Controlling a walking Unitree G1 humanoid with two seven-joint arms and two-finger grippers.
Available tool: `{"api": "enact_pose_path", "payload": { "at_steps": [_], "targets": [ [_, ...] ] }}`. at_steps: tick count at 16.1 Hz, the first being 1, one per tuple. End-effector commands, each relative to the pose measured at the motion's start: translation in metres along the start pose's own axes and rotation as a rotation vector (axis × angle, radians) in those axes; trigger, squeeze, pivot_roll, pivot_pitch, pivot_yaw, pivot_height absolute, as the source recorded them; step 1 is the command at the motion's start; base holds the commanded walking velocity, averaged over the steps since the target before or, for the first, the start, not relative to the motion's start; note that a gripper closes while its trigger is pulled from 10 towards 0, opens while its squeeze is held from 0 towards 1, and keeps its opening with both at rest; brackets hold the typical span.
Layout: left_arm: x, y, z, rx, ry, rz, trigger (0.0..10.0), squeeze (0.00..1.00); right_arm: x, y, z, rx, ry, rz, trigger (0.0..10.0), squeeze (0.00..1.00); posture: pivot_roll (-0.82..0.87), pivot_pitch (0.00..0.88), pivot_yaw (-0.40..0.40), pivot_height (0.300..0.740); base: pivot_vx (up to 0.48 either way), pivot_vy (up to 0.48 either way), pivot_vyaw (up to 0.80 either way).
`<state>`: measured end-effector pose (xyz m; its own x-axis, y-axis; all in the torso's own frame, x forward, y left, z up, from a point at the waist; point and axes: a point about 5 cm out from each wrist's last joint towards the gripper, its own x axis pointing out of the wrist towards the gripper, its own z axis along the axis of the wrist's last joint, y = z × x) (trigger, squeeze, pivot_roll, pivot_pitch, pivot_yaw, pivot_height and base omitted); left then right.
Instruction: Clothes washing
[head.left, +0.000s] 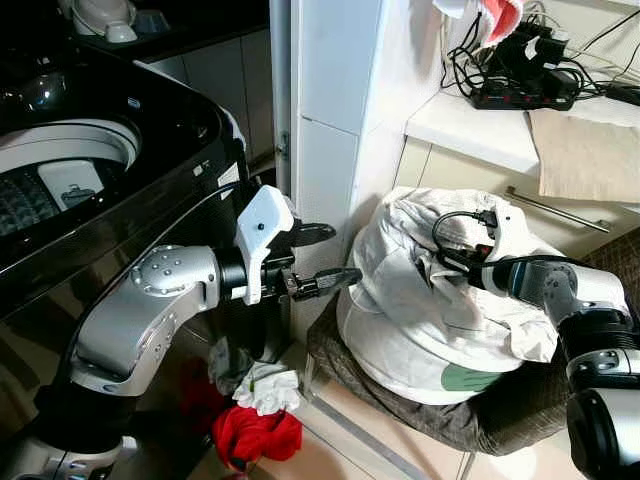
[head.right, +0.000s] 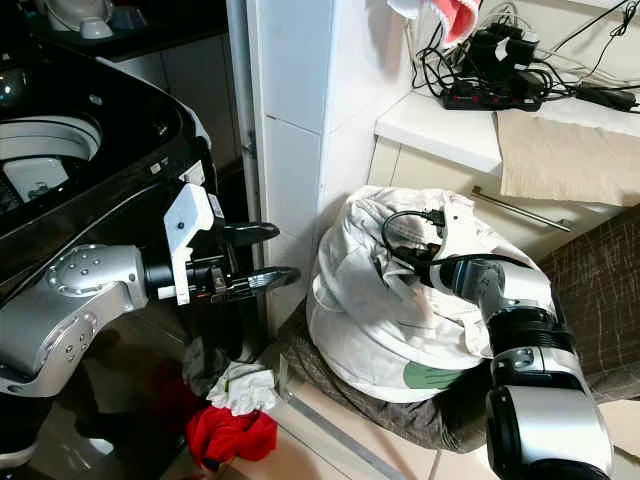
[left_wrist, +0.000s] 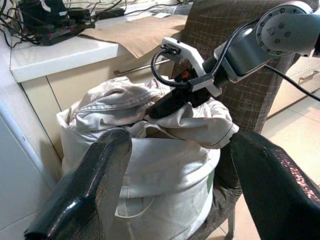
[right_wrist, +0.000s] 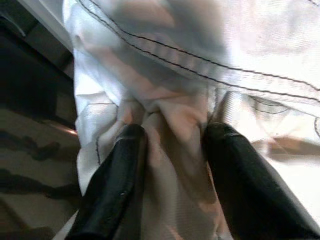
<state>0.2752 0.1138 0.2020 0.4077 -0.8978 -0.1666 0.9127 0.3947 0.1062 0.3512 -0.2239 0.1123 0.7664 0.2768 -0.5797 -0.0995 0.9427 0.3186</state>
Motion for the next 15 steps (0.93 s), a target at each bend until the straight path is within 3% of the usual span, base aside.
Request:
{"api": "enact_pose_path", "payload": {
  "at_steps": [1,7,10,11,12,13,14,15],
  "targets": [
    [0.001,-0.004,0.004,0.016,-0.003,-0.015,10.0,0.0,-0.001,0.0,-0.003,0.024,0.005,0.015,0.0,0.0,-0.02,0.0,-0.02,0.74,0.0,0.0,0.0],
    [0.002,-0.001,0.007,0.029,-0.022,0.014,10.0,0.0,-0.013,0.004,0.016,0.078,-0.097,0.124,0.0,0.0,-0.02,0.0,-0.024,0.74,0.0,0.0,0.0],
    [0.001,0.015,0.021,0.04,-0.13,0.144,10.0,0.0,-0.056,0.029,0.066,0.075,-0.361,0.422,0.0,0.0,-0.02,0.0,-0.028,0.74,0.0,0.0,0.0],
    [0.002,0.016,0.025,0.05,-0.162,0.162,10.0,0.0,-0.067,0.035,0.074,0.056,-0.404,0.478,0.0,0.0,-0.02,0.0,-0.028,0.74,0.0,0.0,0.0],
    [0.004,0.019,0.033,0.044,-0.216,0.179,10.0,0.0,-0.09,0.046,0.088,0.003,-0.473,0.572,0.0,0.0,-0.02,0.0,-0.028,0.74,0.0,0.0,0.0],
    [0.004,0.019,0.033,0.044,-0.216,0.179,10.0,0.0,-0.09,0.046,0.088,0.003,-0.473,0.572,0.0,0.0,-0.02,0.0,-0.028,0.74,0.0,0.0,0.0],
    [0.01,0.017,0.042,0.05,-0.269,0.178,10.0,0.0,-0.11,0.058,0.099,-0.043,-0.527,0.659,0.0,0.0,-0.04,0.0,-0.039,0.74,0.0,0.0,0.0],
    [0.012,0.017,0.045,0.048,-0.289,0.179,10.0,0.0,-0.114,0.061,0.099,-0.07,-0.522,0.653,0.0,0.0,-0.04,0.0,-0.039,0.74,0.0,0.0,0.0]
  ]
}}
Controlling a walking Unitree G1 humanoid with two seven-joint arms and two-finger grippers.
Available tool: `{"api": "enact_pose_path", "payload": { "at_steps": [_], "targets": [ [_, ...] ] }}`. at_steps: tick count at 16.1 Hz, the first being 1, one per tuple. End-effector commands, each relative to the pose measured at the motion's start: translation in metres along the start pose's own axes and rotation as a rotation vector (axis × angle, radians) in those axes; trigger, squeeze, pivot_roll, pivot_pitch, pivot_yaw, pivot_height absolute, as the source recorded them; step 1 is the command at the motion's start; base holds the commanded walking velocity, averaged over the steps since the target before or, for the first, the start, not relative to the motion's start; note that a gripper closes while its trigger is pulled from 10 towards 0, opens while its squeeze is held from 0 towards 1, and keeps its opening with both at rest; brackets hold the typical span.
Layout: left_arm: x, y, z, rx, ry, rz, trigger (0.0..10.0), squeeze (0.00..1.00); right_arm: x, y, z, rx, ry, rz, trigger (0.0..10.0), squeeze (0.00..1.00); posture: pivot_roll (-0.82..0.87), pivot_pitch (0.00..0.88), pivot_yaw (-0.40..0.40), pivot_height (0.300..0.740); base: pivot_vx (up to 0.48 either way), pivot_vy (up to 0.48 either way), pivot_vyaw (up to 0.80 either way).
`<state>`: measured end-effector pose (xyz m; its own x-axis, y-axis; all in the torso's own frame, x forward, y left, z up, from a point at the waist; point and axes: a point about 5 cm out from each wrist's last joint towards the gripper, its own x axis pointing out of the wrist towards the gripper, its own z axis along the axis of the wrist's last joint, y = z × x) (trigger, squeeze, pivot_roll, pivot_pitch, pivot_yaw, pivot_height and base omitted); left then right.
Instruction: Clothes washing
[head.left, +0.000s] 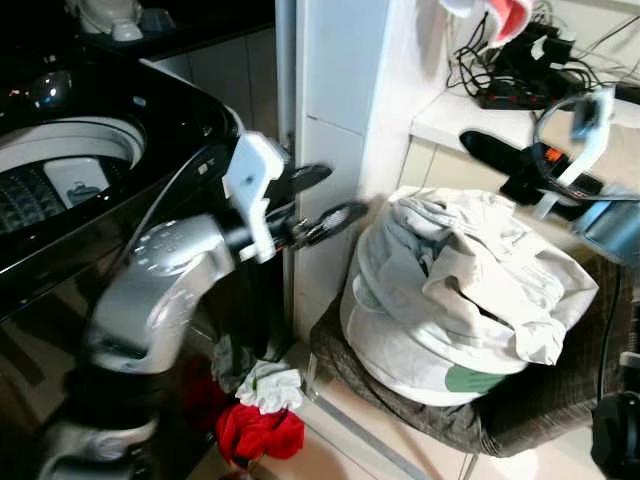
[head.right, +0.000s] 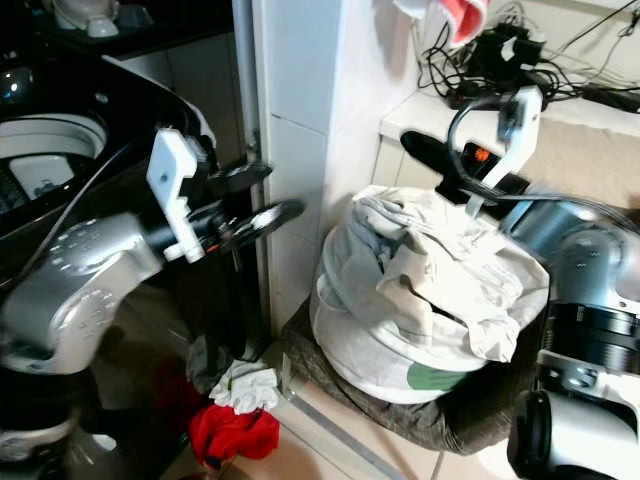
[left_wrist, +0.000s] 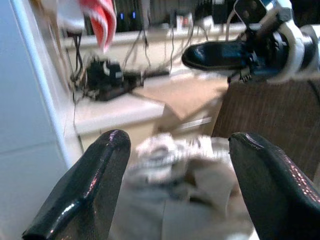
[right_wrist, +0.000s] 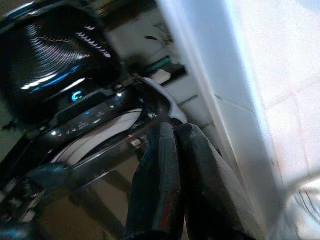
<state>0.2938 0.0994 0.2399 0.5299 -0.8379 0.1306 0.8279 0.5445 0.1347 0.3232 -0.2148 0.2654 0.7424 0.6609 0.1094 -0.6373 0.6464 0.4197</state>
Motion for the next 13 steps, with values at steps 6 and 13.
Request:
{"api": "enact_pose_path", "payload": {
  "at_steps": [6,13],
  "targets": [
    [-0.001,-0.01,-0.018,0.068,0.137,-0.059,10.0,0.0,-0.018,-0.058,-0.043,-0.26,0.337,-0.553,10.0,1.0,-0.05,0.0,-0.039,0.74,0.0,0.0,0.0],
    [-0.003,-0.012,-0.026,0.074,0.19,-0.078,10.0,0.0,-0.013,-0.075,-0.064,-0.27,0.4,-0.586,10.0,1.0,-0.04,0.0,-0.036,0.74,0.0,0.0,0.0]
  ]
}}
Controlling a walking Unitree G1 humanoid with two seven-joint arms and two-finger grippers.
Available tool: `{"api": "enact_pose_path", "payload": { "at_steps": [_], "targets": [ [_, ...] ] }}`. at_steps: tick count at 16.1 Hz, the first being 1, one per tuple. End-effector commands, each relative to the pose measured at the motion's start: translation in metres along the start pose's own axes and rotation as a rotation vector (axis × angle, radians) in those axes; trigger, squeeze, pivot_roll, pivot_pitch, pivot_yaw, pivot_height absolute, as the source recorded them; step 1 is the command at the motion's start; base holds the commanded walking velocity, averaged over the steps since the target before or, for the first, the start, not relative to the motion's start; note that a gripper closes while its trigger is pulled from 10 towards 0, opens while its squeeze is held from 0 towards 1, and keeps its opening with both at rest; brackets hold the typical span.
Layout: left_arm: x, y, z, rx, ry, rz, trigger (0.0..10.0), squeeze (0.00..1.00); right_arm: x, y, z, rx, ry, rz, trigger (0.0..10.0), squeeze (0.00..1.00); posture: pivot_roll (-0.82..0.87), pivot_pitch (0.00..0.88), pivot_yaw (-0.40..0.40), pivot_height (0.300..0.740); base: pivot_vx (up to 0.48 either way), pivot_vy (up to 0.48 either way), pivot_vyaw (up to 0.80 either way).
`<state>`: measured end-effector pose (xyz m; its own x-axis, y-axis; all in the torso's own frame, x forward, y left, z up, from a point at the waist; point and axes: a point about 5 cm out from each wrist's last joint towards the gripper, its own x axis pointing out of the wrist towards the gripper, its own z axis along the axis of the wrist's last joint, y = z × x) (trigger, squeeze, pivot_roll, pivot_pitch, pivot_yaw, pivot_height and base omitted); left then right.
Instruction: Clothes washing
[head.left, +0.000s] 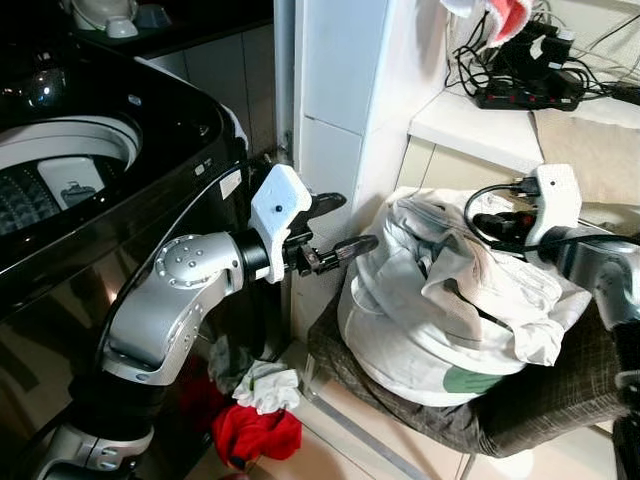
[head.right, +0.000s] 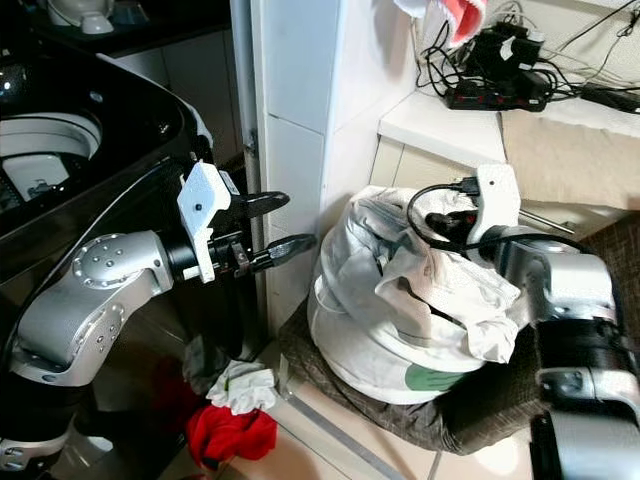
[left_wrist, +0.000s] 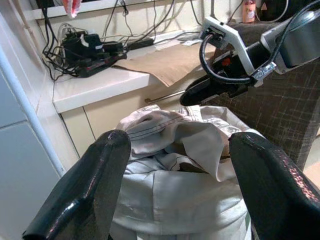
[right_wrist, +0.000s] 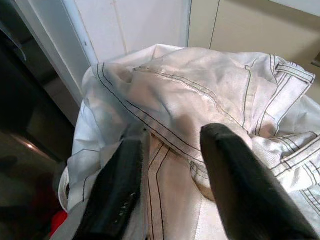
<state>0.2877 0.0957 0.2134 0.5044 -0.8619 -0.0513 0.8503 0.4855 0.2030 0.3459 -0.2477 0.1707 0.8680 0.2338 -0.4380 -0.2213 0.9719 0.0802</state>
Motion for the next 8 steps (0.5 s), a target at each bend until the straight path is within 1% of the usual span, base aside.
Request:
{"api": "enact_pose_path", "payload": {
  "at_steps": [1,4,5,6,7,8],
  "targets": [
    [0.0,-0.001,-0.001,0.01,0.02,-0.014,10.0,0.0,0.002,0.001,0.004,-0.014,-0.015,0.012,10.0,1.0,-0.04,0.0,-0.037,0.74,0.0,0.0,0.0],
    [-0.001,-0.002,-0.001,0.012,0.025,-0.018,10.0,0.0,0.006,0.007,0.003,-0.02,-0.013,0.069,10.0,1.0,-0.03,0.0,-0.039,0.74,0.0,0.0,0.0],
    [-0.002,-0.005,-0.001,0.005,0.032,-0.046,10.0,0.0,0.008,0.011,0.0,-0.029,-0.001,0.109,10.0,1.0,-0.03,0.0,-0.039,0.74,0.0,0.0,0.0],
    [-0.003,-0.008,-0.002,0.001,0.037,-0.072,10.0,0.0,0.01,0.012,-0.004,-0.042,0.023,0.111,10.0,1.0,-0.03,0.0,-0.041,0.74,0.0,0.0,0.0],
    [-0.003,-0.01,-0.002,-0.002,0.041,-0.092,10.0,0.0,0.013,0.01,-0.008,-0.067,0.044,0.075,10.0,1.0,-0.03,0.0,-0.042,0.74,0.0,0.0,0.0],
    [-0.004,-0.011,-0.002,-0.001,0.044,-0.097,10.0,0.0,0.017,0.006,-0.014,-0.152,0.078,0.017,10.0,1.0,-0.03,0.0,-0.041,0.74,0.0,0.0,0.0]
  ]
}}
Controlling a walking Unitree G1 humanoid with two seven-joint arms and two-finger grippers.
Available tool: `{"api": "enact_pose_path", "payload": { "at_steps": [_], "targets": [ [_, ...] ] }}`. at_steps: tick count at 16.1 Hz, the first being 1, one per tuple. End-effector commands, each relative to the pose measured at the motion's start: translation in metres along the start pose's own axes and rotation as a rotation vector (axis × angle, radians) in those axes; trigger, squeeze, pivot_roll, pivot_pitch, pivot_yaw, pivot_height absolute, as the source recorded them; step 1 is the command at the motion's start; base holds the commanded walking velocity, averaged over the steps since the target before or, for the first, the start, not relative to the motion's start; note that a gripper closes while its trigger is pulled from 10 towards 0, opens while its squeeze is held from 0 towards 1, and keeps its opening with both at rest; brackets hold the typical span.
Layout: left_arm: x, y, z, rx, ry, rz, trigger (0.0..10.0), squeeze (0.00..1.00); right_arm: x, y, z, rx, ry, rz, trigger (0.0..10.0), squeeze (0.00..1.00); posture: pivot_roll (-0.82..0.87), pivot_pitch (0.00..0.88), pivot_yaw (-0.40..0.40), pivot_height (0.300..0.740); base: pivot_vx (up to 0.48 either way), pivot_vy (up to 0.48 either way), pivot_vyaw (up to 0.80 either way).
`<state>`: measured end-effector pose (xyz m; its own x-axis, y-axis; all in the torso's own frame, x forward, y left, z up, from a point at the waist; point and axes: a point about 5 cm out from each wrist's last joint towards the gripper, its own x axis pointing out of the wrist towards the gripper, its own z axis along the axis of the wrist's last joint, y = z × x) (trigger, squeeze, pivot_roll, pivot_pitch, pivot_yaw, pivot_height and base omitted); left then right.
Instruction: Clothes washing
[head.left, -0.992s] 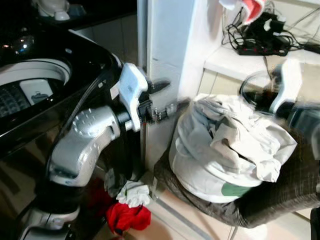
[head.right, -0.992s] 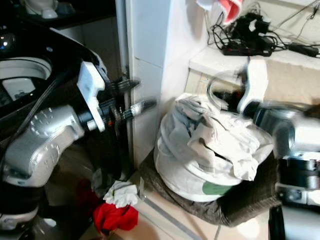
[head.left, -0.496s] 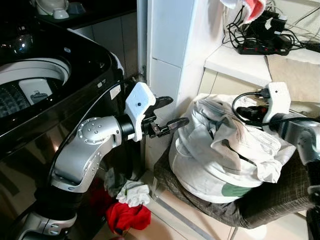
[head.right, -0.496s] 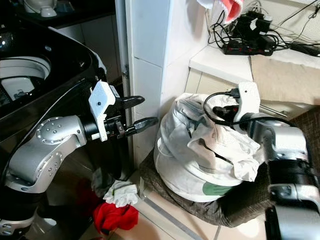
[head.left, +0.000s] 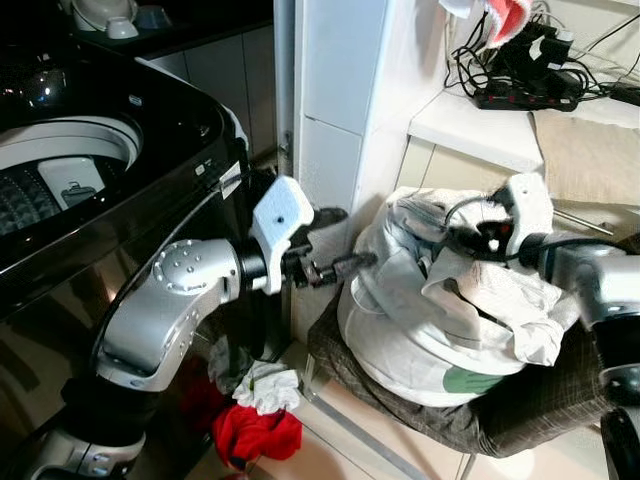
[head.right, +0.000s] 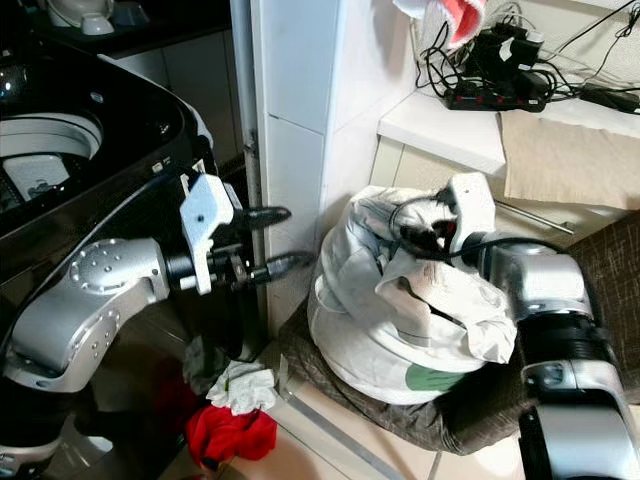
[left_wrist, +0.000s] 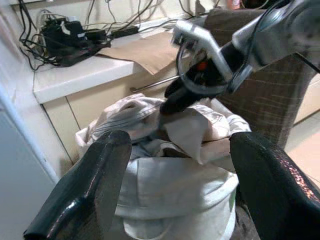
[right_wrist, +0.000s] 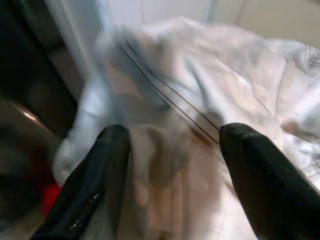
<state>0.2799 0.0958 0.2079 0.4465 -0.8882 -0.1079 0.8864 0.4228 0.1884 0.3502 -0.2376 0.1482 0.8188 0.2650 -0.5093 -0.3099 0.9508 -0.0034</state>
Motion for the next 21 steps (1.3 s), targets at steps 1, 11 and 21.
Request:
{"api": "enact_pose_path", "payload": {
  "at_steps": [1,11,21],
  "targets": [
    [-0.001,-0.004,0.001,0.008,0.005,-0.026,10.0,0.0,0.005,-0.004,-0.002,-0.064,0.026,-0.057,10.0,0.0,-0.02,0.0,-0.042,0.74,0.0,0.0,0.0],
    [-0.005,-0.007,0.001,0.02,0.032,-0.043,10.0,0.0,0.022,0.005,-0.037,0.213,0.082,0.018,0.0,0.0,0.0,0.0,-0.045,0.74,0.0,0.0,0.0],
    [-0.003,-0.008,0.002,0.016,0.023,-0.047,10.0,0.0,0.015,-0.002,-0.026,0.292,0.009,0.079,0.0,0.0,-0.01,0.0,-0.045,0.74,0.0,0.0,0.0]
  ]
}}
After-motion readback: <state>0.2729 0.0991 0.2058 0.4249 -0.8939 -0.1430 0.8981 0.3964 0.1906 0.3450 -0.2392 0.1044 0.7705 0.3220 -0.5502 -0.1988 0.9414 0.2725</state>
